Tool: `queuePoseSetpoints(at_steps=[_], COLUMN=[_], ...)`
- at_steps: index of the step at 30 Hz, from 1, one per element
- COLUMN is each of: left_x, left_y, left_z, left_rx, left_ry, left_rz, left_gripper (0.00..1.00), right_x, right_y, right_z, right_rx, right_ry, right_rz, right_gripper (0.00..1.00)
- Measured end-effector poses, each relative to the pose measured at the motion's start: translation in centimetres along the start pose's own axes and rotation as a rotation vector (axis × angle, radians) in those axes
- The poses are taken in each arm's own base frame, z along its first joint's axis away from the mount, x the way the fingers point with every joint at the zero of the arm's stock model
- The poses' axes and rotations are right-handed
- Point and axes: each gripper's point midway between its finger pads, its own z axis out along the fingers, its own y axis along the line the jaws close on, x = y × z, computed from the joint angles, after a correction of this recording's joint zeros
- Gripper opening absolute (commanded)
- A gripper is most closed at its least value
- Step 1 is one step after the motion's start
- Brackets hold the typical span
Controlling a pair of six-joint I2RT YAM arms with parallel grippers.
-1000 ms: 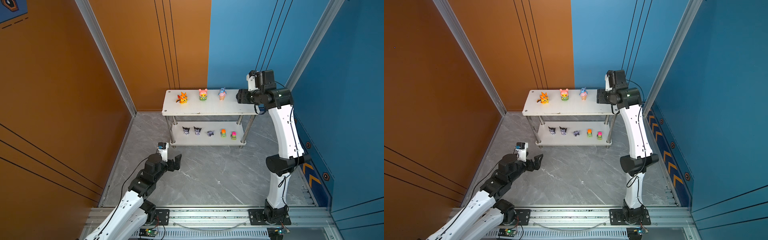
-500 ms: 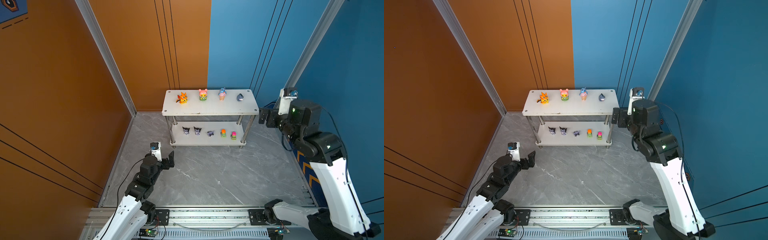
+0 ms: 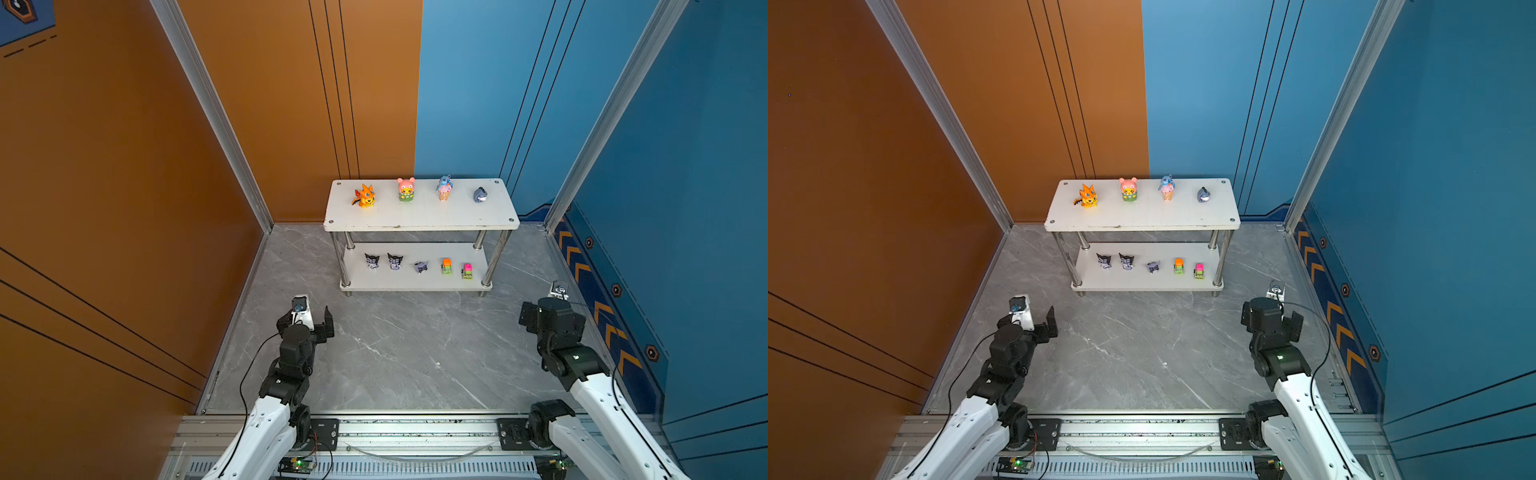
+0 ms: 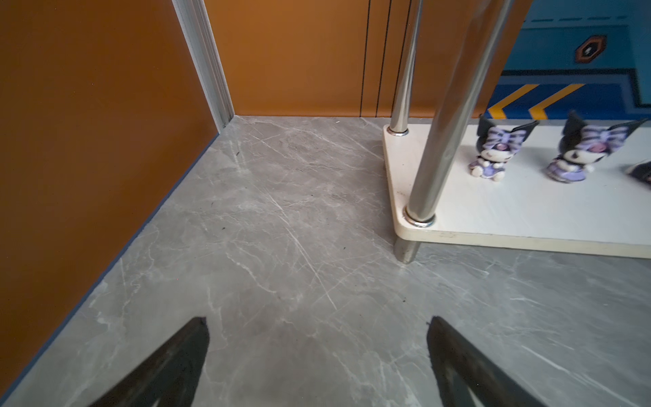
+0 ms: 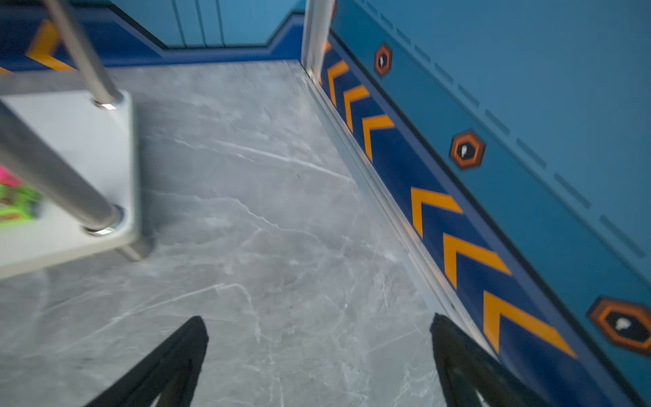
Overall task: Organize plastic toys on shelves
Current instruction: Reset both arms
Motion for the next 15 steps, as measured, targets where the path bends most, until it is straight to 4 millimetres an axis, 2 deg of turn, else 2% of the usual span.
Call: queuePoseSetpoints(at_steps=[3, 5, 8, 10, 15], left_x=[1.3, 2.3, 2.5, 2.8, 2.5], left_y=[0.4, 0.6, 0.9, 1.2, 0.7], left_z=[0.9, 1.5, 2.5, 3.4, 6.3], left_rx=[-0.025, -0.036, -0.048, -0.056, -0.046], left_ry=[0.03, 0.067, 0.071, 0.086, 0.125], left_rz=[0.049, 0.072, 0.08, 0.082, 0.098], left_gripper=[0.98, 0.98, 0.98, 0.98, 0.98], right_x=[3.7, 4.6, 3.6, 2.7, 2.7], right_y=[-0.5, -0.5, 0.2, 1.4, 4.4], right_z=[2.2, 3.0, 4.1, 5.0, 7.7], right_rx=[0.007, -0.011, -0.045, -0.086, -0.148], right_ry=[-0.009, -0.038, -0.095, -0.128, -0.143], right_rz=[0.05, 0.092, 0.141, 0.155, 0.121], right_gripper=[1.0, 1.0, 1.0, 1.0, 1.0])
